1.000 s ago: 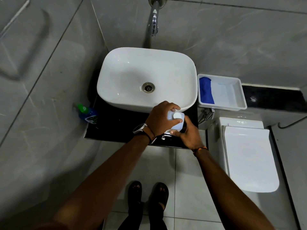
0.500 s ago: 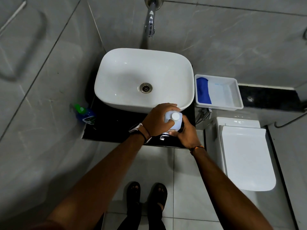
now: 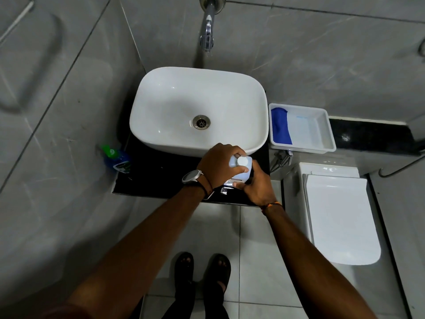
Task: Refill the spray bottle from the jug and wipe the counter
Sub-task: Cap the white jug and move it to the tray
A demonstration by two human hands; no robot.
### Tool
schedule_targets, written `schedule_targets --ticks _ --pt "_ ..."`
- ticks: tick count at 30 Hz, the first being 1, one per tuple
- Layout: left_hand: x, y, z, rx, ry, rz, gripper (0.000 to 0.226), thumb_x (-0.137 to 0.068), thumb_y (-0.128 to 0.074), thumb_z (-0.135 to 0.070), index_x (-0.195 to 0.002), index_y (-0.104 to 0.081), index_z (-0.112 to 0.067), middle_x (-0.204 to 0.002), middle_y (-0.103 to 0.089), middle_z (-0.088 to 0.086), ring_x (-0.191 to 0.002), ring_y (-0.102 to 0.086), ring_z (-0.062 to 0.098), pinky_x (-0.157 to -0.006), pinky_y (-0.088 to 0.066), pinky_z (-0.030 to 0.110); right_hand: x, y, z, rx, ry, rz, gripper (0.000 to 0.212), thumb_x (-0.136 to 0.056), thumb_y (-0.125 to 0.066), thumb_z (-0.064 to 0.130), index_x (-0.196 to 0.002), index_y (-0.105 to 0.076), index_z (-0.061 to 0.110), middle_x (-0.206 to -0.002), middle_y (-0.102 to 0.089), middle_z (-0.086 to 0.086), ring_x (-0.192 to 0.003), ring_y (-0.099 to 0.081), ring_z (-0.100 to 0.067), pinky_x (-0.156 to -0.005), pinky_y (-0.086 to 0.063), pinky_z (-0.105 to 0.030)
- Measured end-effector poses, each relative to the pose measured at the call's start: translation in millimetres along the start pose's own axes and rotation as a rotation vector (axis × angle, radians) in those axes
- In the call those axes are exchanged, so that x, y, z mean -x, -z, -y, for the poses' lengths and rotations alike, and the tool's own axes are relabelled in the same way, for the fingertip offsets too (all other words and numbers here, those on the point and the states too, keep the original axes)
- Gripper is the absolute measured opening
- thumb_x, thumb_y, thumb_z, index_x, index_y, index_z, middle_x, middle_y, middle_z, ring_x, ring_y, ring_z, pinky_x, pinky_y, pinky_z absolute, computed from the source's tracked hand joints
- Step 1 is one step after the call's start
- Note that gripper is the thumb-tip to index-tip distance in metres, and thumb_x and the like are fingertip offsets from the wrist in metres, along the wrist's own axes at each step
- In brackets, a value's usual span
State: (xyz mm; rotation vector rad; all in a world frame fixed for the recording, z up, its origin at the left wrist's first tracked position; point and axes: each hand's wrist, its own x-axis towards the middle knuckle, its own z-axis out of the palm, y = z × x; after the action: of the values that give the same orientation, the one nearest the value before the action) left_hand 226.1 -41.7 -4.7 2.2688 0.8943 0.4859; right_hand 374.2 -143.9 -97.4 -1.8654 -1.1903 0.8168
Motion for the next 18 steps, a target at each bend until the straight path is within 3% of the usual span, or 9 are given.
schedule_targets --ticks 6,8,10,12,16,18 --pt "1.2 -0.9 0.2 0.008 -0.093 0.048 0.036 -0.080 -0.071 -0.016 -0.116 -0.074 -0.015 -0.121 -0.072 0.010 -0.110 -0.064 0.029 -0.100 -0.050 0.041 -2.2 2.9 -1.4 0.029 0.002 0.004 0.078 -0.072 -0.088 0.025 -0.141 -0.051 0.026 -0.127 -0.067 0.010 -0.114 -0.064 -0.010 -0.097 -0.054 -0.024" --pt "2.6 -3.3 -0.7 0.026 -0.093 0.043 0.038 -0.078 -0.079 -0.022 -0.116 -0.074 -0.018 -0.127 -0.065 0.010 -0.112 -0.061 0.025 -0.102 -0.048 0.034 -2.5 3.0 -1.6 0.029 -0.003 0.007 0.076 -0.071 -0.086 0.024 -0.138 -0.052 0.027 -0.125 -0.068 0.010 -0.112 -0.065 -0.009 -0.097 -0.054 -0.025" --pt "1.3 -4.7 -0.9 0.014 -0.055 0.034 0.039 -0.077 -0.082 -0.030 -0.114 -0.075 -0.020 -0.116 -0.068 0.010 -0.103 -0.063 0.025 -0.093 -0.049 0.032 -2.9 2.2 -2.0 0.040 -0.014 0.006 0.076 -0.073 -0.088 0.023 -0.139 -0.052 0.027 -0.125 -0.069 0.010 -0.111 -0.065 -0.009 -0.094 -0.053 -0.017" --pt "0.5 -4.8 -0.4 0.003 -0.052 0.027 0.035 -0.080 -0.078 -0.023 -0.114 -0.074 -0.016 -0.109 -0.073 0.011 -0.097 -0.066 0.029 -0.089 -0.050 0.034 -3.3 1.9 -2.4 0.046 -0.015 0.008 0.079 -0.074 -0.089 0.025 -0.142 -0.050 0.025 -0.127 -0.067 0.009 -0.111 -0.064 -0.009 -0.090 -0.048 -0.008" --pt "5.4 -5.7 1.3 -0.011 -0.104 0.012 0.041 -0.080 -0.071 -0.015 -0.121 -0.070 -0.014 -0.122 -0.071 0.008 -0.111 -0.063 0.028 -0.101 -0.049 0.039 -3.1 2.5 -3.0 0.047 -0.007 0.001 0.078 -0.073 -0.087 0.025 -0.141 -0.050 0.024 -0.129 -0.067 0.004 -0.115 -0.065 -0.017 -0.097 -0.056 -0.033" --pt "6.1 -8.7 1.6 -0.024 -0.082 -0.021 0.041 -0.079 -0.076 -0.025 -0.119 -0.070 -0.018 -0.125 -0.067 0.005 -0.113 -0.062 0.025 -0.102 -0.048 0.038 -2.0 1.0 -2.5 0.037 -0.010 -0.010 0.076 -0.071 -0.085 0.026 -0.139 -0.051 0.027 -0.127 -0.068 0.006 -0.113 -0.066 -0.015 -0.097 -0.057 -0.035"
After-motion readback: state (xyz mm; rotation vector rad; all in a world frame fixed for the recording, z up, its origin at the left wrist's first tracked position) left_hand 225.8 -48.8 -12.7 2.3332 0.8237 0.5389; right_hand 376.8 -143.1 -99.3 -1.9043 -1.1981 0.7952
